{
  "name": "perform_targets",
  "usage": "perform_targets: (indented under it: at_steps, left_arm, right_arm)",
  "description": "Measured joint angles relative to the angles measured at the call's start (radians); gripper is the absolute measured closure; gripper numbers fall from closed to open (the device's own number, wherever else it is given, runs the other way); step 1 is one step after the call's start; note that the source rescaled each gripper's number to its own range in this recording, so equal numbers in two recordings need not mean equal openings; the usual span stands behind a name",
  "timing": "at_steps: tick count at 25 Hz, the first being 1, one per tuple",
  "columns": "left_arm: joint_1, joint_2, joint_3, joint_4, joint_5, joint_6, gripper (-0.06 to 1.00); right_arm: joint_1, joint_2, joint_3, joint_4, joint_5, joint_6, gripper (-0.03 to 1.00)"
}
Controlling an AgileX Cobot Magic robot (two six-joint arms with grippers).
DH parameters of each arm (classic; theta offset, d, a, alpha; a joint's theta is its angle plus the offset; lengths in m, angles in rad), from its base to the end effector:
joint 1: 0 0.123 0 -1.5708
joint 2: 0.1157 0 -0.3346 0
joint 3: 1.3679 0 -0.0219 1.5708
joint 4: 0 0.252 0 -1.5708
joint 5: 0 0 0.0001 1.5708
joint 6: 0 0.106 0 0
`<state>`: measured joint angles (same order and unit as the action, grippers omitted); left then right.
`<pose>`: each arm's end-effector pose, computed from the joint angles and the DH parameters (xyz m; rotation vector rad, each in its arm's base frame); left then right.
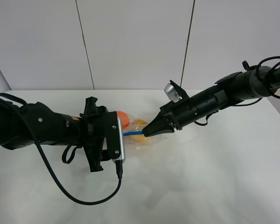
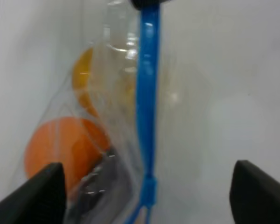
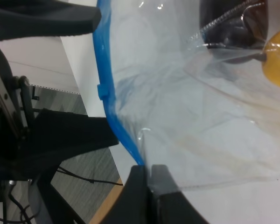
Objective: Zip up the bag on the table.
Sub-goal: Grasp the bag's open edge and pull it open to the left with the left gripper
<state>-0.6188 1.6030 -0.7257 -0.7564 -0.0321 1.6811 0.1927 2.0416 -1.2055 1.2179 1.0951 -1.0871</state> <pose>0.2607 -0.1829 0.2168 1.6271 1.6875 0.1775 0.3737 0.1630 0.1893 -0.6541 2.5047 1.3890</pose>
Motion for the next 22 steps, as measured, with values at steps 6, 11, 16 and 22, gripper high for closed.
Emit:
perform_targets:
  at_steps: [6,11,16,22]
  left_arm:
    - [0.000,0.001,0.000,0.000,0.067,0.000,0.42]
    - [0.000,0.001,0.000,0.000,0.067,0.000,0.48]
    - [0.000,0.001,0.000,0.000,0.021,0.000,0.49]
    - [0.000,0.001,0.000,0.000,0.013,0.000,0.57]
  right_arm:
    - [0.000,0.000,0.000,0.000,0.000,0.000,0.97]
    - [0.000,0.000,0.000,0.000,0.000,0.000,0.97]
    - [0.000,0.000,0.000,0.000,0.000,0.000,0.97]
    - [0.000,0.000,0.000,0.000,0.000,0.000,0.97]
